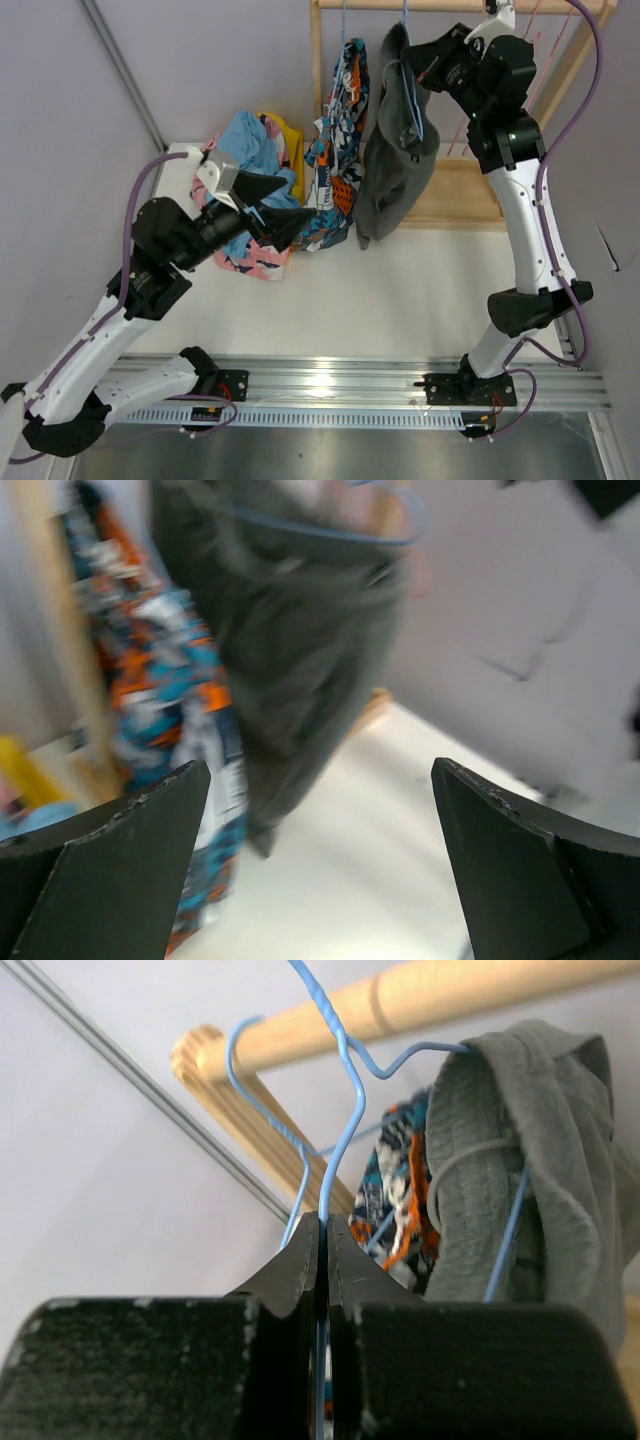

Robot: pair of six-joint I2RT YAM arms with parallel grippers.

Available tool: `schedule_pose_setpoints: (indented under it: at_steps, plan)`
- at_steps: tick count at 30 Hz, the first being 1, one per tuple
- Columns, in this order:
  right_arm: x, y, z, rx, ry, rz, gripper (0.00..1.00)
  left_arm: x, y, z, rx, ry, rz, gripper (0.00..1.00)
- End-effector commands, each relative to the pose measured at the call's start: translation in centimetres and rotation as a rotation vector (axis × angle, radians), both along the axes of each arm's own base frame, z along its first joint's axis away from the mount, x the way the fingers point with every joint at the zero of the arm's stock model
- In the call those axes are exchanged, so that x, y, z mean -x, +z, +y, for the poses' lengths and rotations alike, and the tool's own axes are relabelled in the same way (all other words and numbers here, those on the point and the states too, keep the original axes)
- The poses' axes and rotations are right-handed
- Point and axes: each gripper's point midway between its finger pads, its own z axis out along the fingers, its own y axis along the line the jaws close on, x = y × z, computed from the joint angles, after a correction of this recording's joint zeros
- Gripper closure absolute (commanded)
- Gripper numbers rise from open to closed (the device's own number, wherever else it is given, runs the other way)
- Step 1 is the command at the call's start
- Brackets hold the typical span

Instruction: Remove the shorts from the hanger

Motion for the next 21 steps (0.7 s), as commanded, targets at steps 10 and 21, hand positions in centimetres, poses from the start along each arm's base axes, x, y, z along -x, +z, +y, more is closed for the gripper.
schedule_pose_setpoints:
  at_steps: [10,21]
  plan:
    - [10.8,5.1,1.4,-0.033,0.018,-0.201,1.00,4.4,-3.7,-14.0,-0.059,-0.346,-0.062,0.01]
    - [18.4,4.8,-2.4,-0.100,-0.018,-0.228,1.00,0.5,-10.2,-13.1,-0.080,-0.063,-0.018,0.01]
